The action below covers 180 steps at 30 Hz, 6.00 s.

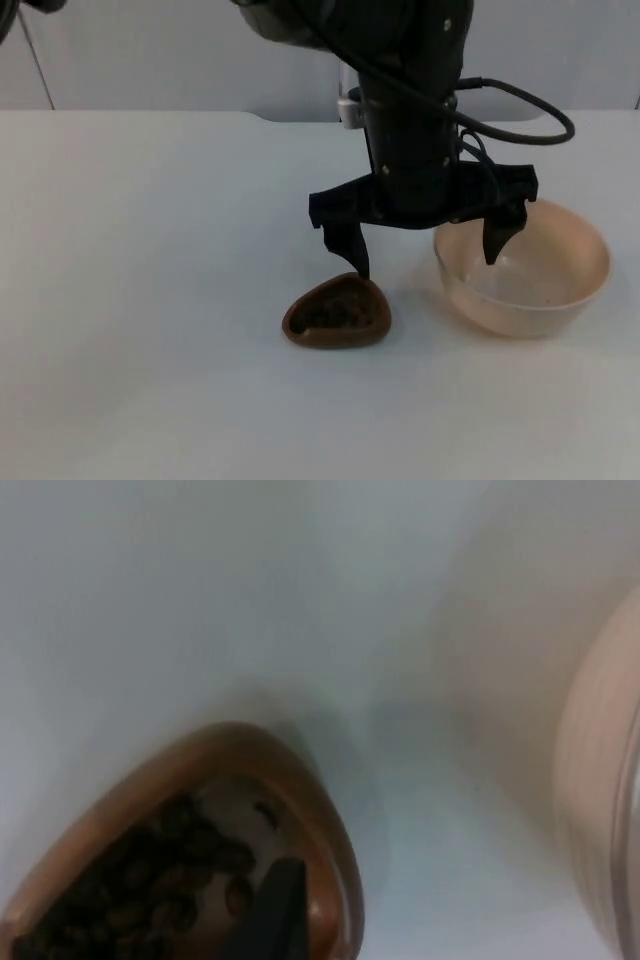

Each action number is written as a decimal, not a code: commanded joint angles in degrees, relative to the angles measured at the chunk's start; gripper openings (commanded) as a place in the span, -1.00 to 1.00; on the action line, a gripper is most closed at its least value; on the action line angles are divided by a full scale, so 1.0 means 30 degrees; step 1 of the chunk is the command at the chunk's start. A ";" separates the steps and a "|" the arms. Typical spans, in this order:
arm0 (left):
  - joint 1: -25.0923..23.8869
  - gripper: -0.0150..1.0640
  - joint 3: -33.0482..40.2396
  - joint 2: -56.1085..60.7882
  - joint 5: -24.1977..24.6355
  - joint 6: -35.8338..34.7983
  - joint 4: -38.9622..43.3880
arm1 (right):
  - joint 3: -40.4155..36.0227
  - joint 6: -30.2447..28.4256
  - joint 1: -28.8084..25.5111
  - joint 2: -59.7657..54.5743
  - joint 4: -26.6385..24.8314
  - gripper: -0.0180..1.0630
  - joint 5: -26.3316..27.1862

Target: Pick up the bowl with the left hand and pour the coffee beans from the cup into the bowl with the right hand.

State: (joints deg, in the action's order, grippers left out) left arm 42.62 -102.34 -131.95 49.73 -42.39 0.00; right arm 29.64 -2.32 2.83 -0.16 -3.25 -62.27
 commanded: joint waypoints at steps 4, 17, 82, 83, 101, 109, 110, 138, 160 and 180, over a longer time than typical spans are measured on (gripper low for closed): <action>0.0059 0.86 -0.0106 -0.0048 -0.0927 -0.0183 -0.0283 | -0.0048 -0.0036 -0.0102 0.0053 0.0093 0.99 0.0147; 0.0059 0.76 -0.0106 -0.0403 -0.1481 -0.0183 -0.0771 | -0.0048 -0.0036 -0.0102 0.0053 0.0093 0.99 0.0147; -0.0019 -0.98 -0.0106 0.1037 -0.0171 0.1057 -0.0111 | -0.0048 -0.0036 -0.0102 0.0053 0.0093 0.99 0.0147; -0.0019 -0.98 -0.0106 0.1037 -0.0171 0.1057 -0.0111 | -0.0048 -0.0036 -0.0102 0.0053 0.0093 0.99 0.0147; -0.0393 -0.98 -0.0069 0.2276 0.2710 0.4895 -0.1175 | -0.0048 -0.0036 -0.0102 0.0053 0.0093 0.99 0.0147; -0.0899 -0.98 -0.0032 0.2859 0.3026 0.6810 -0.2637 | -0.0048 -0.0036 -0.0102 0.0053 0.0093 0.99 0.0147; -0.0899 -0.98 -0.0032 0.2959 0.3026 0.6987 -0.2637 | -0.0048 -0.0036 -0.0102 0.0053 0.0093 0.99 0.0147; -0.5485 -0.98 1.2547 1.2477 -0.1263 1.0396 -0.5371 | -0.0048 -0.0036 -0.0102 0.0053 0.0093 0.99 0.0147; -0.9811 -0.98 2.0901 1.8336 -0.3241 1.1731 -0.5285 | -0.0048 -0.0036 -0.0102 0.0053 -0.0155 0.99 0.0147; -0.9771 -0.98 2.0901 1.8336 -0.3343 1.2741 -0.5816 | 0.0145 -0.0036 -0.0102 0.0053 -0.0497 0.99 0.0451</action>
State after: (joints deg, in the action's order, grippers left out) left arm 13.37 -39.79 -77.58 40.02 -4.36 -16.39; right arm 29.64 -2.51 2.83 -0.16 -4.41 -61.91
